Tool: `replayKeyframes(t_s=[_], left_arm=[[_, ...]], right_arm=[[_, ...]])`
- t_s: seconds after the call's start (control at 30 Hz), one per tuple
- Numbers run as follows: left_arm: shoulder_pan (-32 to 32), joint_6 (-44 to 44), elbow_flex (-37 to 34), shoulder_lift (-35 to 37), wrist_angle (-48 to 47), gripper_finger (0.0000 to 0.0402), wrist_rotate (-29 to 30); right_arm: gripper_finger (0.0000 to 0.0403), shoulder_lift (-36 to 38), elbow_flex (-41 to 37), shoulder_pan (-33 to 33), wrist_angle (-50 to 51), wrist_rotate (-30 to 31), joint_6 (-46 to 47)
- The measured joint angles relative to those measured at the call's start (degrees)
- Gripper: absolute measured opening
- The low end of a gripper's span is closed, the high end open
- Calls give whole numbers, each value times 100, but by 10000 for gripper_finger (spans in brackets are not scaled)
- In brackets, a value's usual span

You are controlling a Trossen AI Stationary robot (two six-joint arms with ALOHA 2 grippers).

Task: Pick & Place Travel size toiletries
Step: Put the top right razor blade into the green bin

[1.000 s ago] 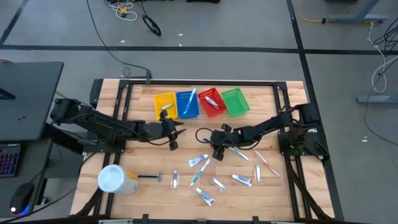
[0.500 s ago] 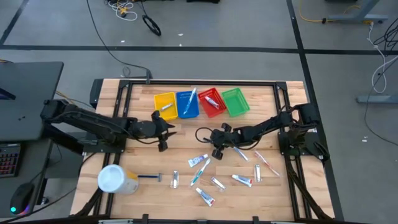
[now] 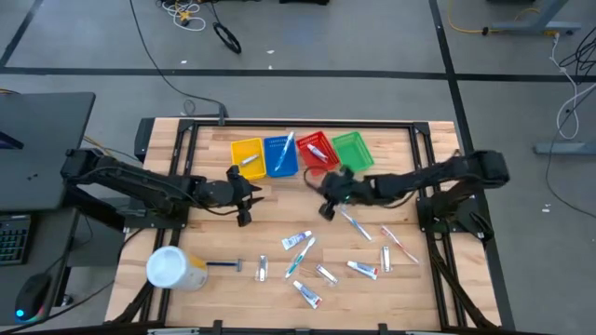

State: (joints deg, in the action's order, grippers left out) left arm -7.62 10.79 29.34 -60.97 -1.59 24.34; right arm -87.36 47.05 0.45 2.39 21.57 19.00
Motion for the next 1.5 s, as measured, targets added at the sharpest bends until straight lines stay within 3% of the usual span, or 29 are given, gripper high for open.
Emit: replayKeyframes(t_s=[0.13,0.23,0.5,0.83,1.3,1.5], left_arm=[[0,11,0,0,3,142,0],[0,11,0,0,14,142,2],[0,7,0,0,18,142,2],[0,39,0,0,85,142,26],[0,-7,0,0,206,142,24],[0,-7,0,0,204,142,24]], right_arm=[[29,678,1,-411,742,1114,-9],[29,940,3,-779,1083,1424,-23],[29,814,-409,-1654,998,1216,-111],[29,395,-1274,-2446,-880,618,-968],[32,-196,-1297,-2708,-1021,55,-933],[83,-196,-1297,-2739,-968,-219,-914]])
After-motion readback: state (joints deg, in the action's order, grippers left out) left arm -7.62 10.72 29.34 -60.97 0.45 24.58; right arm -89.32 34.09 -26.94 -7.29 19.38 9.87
